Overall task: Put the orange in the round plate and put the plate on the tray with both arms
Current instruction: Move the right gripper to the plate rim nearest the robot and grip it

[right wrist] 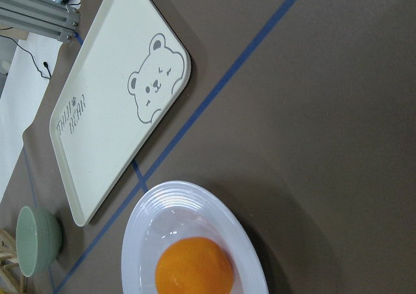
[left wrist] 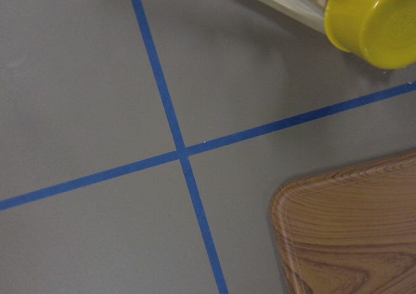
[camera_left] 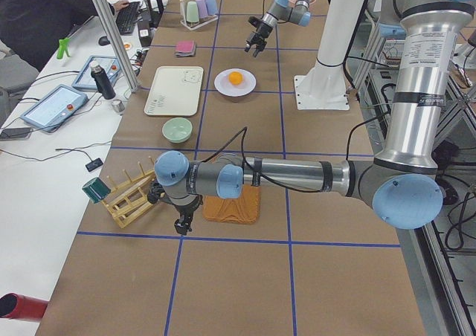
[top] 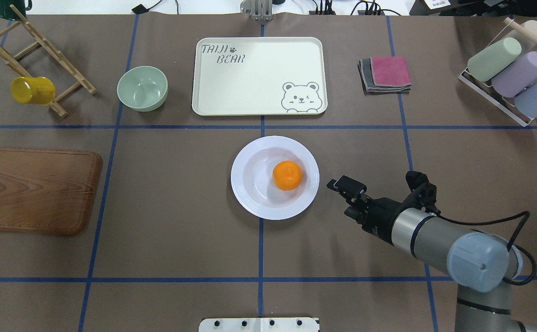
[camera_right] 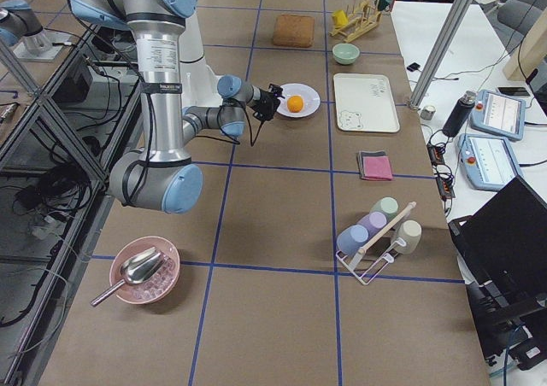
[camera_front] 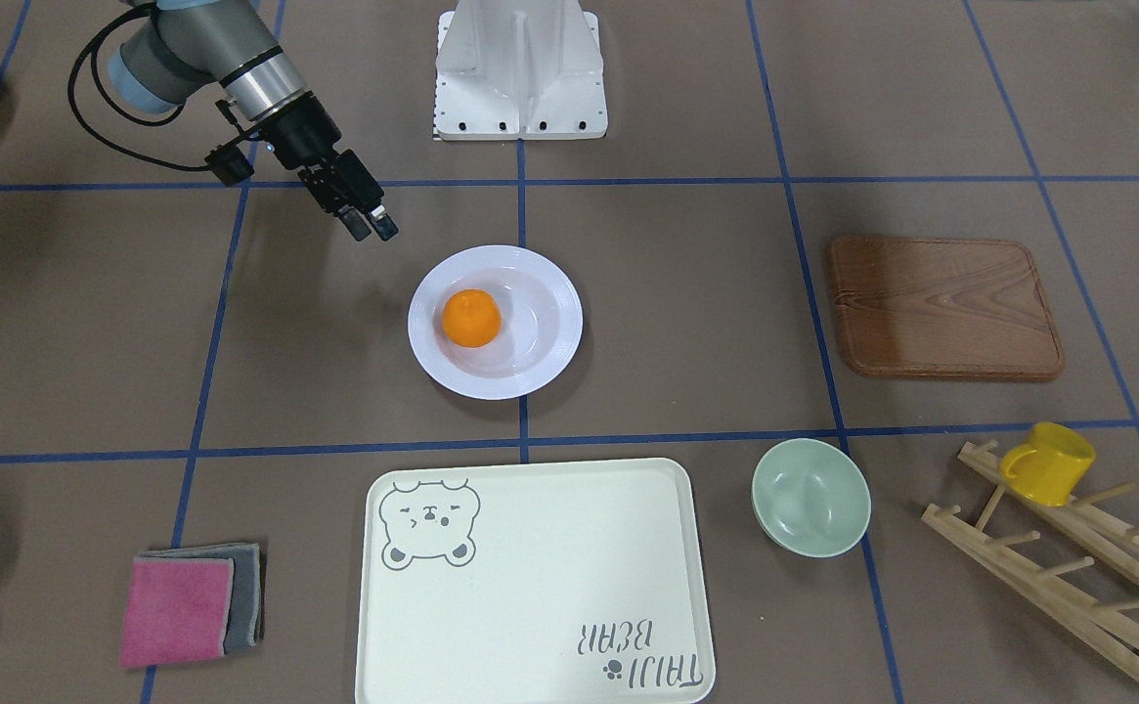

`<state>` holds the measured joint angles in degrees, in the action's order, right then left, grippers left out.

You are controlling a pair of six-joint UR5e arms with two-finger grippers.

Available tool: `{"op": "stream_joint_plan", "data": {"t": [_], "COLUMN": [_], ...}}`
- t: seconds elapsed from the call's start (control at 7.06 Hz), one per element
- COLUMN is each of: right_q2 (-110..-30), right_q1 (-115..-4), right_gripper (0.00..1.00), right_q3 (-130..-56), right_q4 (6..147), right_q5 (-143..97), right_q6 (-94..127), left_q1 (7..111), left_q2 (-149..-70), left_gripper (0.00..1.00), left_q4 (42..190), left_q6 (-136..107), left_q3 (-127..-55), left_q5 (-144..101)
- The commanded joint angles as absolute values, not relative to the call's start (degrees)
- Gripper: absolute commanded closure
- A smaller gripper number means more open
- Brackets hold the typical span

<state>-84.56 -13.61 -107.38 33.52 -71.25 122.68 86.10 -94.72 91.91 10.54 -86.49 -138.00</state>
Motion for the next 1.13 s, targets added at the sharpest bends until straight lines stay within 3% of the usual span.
{"op": "stream_joint_plan", "data": {"t": [0.0, 0.28, 0.57, 0.71, 0.85, 0.99], "right_q2": [-79.8, -79.1, -72.1, -71.0, -70.9, -71.2], "right_q1": [-11.1, -11.4, -12.9, -13.4, -13.5, -13.6], "right_gripper": [0.00, 0.00, 0.03, 0.16, 0.83, 1.00], "right_q3": [-100.8, -99.6, -91.7, -91.2, -91.2, -91.6], "right_q4": [32.8, 33.2, 33.3, 33.2, 33.0, 32.7], "right_q5": [-67.4, -66.5, -66.6, -66.8, -67.0, -67.1], "right_q6": [125.6, 126.5, 126.2, 126.3, 126.5, 126.1], "left_q1": [86.2, 86.2, 86.2, 86.2, 86.2, 86.2], "left_q2": [-93.6, -93.5, -93.3, -93.3, -93.3, -93.3], "left_gripper": [0.00, 0.00, 0.00, 0.00, 0.00, 0.00], "left_q4": [92.1, 92.1, 92.3, 92.3, 92.3, 92.4], "left_q6": [10.5, 10.5, 10.5, 10.5, 10.5, 10.5], "left_q3": [-86.6, -86.6, -86.6, -86.6, -86.6, -86.7], "left_q5": [-138.3, -138.3, -138.3, -138.3, -138.3, -138.3]}}
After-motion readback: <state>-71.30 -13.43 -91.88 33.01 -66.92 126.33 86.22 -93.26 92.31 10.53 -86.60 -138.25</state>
